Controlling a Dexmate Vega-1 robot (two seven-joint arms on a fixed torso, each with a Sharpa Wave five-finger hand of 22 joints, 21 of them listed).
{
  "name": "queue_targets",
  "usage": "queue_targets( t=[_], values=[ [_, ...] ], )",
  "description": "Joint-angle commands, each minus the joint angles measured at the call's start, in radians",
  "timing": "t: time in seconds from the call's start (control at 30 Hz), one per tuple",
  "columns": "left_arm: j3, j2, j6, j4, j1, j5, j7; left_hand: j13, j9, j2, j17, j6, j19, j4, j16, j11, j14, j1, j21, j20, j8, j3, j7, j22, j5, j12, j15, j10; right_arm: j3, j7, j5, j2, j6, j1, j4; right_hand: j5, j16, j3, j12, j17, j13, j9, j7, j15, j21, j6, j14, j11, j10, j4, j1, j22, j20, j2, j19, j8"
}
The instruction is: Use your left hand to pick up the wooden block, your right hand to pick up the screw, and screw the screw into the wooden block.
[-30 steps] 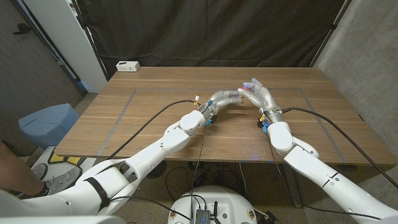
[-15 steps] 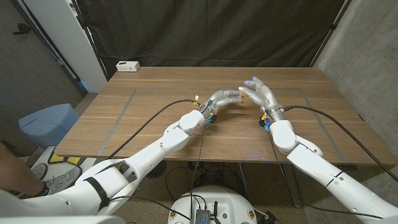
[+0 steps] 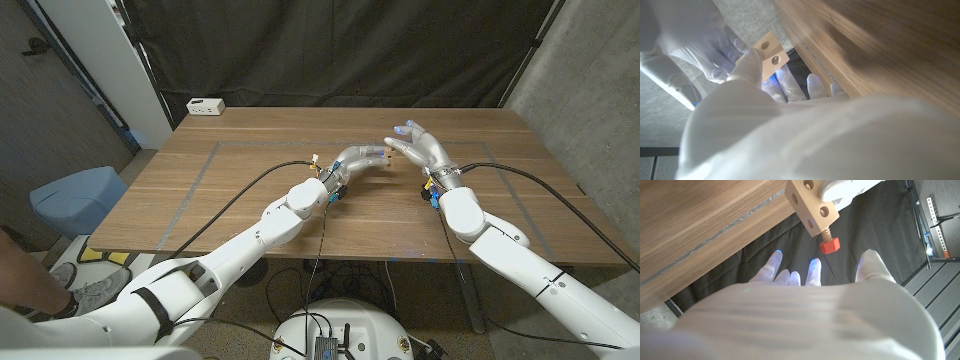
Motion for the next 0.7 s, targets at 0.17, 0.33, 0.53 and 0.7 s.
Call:
queue_targets(
  t=[0.17, 0.33, 0.53, 0.7],
  values=[
    [-0.003, 0.009, 0.002, -0.013, 0.008, 0.000, 0.001, 0.003, 0.003, 0.008, 0.002, 0.032, 0.001, 0.005, -0.004, -0.003, 0.012, 0.000, 0.002, 0.000, 0.006, 0.004, 0.000, 0.006, 0.007, 0.004, -0.059, 0.007, 0.033, 0.067, 0.018, -0.070, -0.049, -0.005, -0.073, 0.003, 0.005, 0.000, 0.007, -0.001, 0.003, 0.001, 0.020, 0.038, 0.003, -0.002, 0.005, 0.011, -0.002, -0.011, 0.004, 0.004, -0.008, 0.006, 0.012, -0.013],
    [-0.003, 0.009, 0.002, -0.013, 0.006, 0.002, 0.000, 0.003, 0.003, 0.009, 0.002, 0.031, 0.001, 0.005, -0.004, -0.003, 0.012, 0.000, 0.002, 0.000, 0.005, 0.004, 0.000, 0.006, 0.007, 0.004, -0.059, 0.007, 0.038, 0.096, 0.018, -0.097, -0.073, 0.003, -0.094, 0.003, 0.004, 0.000, 0.007, -0.001, 0.004, 0.000, 0.027, 0.049, 0.002, -0.003, 0.004, 0.016, -0.004, -0.013, 0.004, 0.003, -0.010, 0.006, 0.015, -0.016],
    [-0.002, 0.009, 0.001, -0.010, 0.004, 0.002, -0.002, 0.004, 0.003, 0.010, 0.002, 0.030, 0.002, 0.006, -0.004, -0.003, 0.012, 0.000, 0.002, -0.001, 0.005, 0.004, 0.000, 0.006, 0.007, 0.003, -0.059, 0.007, 0.043, 0.137, 0.024, -0.129, -0.122, 0.018, -0.127, 0.004, 0.004, 0.001, 0.008, -0.002, 0.004, 0.000, 0.036, 0.051, 0.001, 0.008, 0.005, 0.021, -0.002, -0.017, 0.008, 0.003, -0.013, 0.008, 0.019, -0.016],
    [-0.003, 0.008, -0.001, -0.008, 0.004, 0.002, -0.002, 0.004, 0.003, 0.010, 0.002, 0.030, 0.001, 0.006, -0.004, -0.003, 0.012, 0.000, 0.002, 0.000, 0.005, 0.004, 0.000, 0.006, 0.007, 0.003, -0.059, 0.006, 0.041, 0.168, 0.029, -0.152, -0.164, 0.034, -0.150, 0.004, 0.005, 0.004, 0.009, -0.003, 0.004, 0.000, 0.035, 0.073, -0.001, 0.013, 0.012, 0.019, -0.003, -0.024, 0.014, 0.004, 0.032, 0.010, 0.024, -0.022]
  ],
)
